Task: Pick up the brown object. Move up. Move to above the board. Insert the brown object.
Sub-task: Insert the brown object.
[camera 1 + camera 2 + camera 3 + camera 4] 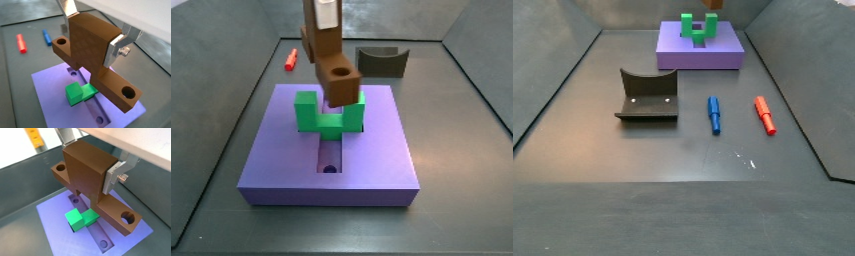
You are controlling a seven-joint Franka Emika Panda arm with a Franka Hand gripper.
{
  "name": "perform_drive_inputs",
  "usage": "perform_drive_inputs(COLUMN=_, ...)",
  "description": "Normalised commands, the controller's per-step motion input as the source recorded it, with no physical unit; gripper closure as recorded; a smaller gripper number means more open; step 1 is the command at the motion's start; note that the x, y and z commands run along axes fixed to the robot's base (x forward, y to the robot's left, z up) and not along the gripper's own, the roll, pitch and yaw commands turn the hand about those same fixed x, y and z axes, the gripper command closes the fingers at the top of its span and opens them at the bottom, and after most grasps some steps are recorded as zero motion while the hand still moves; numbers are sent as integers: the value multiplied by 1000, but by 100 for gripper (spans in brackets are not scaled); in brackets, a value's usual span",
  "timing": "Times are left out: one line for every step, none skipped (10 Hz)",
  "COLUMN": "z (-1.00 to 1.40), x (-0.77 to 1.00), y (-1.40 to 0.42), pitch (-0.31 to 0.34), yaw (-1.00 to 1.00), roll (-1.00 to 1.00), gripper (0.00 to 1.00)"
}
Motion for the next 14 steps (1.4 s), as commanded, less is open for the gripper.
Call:
perform_drive_inputs(z=-223, x=134, y=-174, pitch=0, yaw=-740, roll=257, gripper=100)
perform_drive_inputs(z=-120, x=277, y=-283, pitch=3, yaw=-240, roll=464, gripper=100)
perform_drive_inputs(z=-340, x=294, y=0, pitch=24, yaw=-17, roll=254, gripper=100)
perform_drive_inputs(z=-329, x=154, y=-17, pitch=0, yaw=0, roll=136, gripper=100)
perform_drive_inputs(z=-323, x=66, y=-277, pitch=-50, yaw=6, roll=264, gripper=100)
perform_drive_inputs(z=-331, x=49, y=-300, pitch=-6, yaw=0, roll=233, gripper=100)
perform_drive_inputs(z=-271, x=74, y=-311, pitch=0, yaw=-246, roll=164, gripper=100)
perform_drive_inputs(z=-237, x=0, y=-89, pitch=0, yaw=-331, roll=131, gripper=100)
perform_drive_inputs(z=-154, x=89, y=66, pitch=20, yaw=-240, roll=127, gripper=100)
perform_drive_inputs(z=0, x=106, y=200, pitch=59, yaw=-300, roll=0, gripper=100)
perform_drive_inputs(z=0, x=3, y=217, pitch=51, yaw=-320, roll=-83, gripper=100)
perform_drive_inputs(z=-80, x=0, y=34, pitch=4, yaw=-229, roll=-30, gripper=100)
perform_drive_inputs(z=-211, x=0, y=0, pitch=0, yaw=-146, roll=-57, gripper=100)
perform_drive_inputs(z=-217, x=0, y=0, pitch=0, yaw=-97, roll=-50, gripper=100)
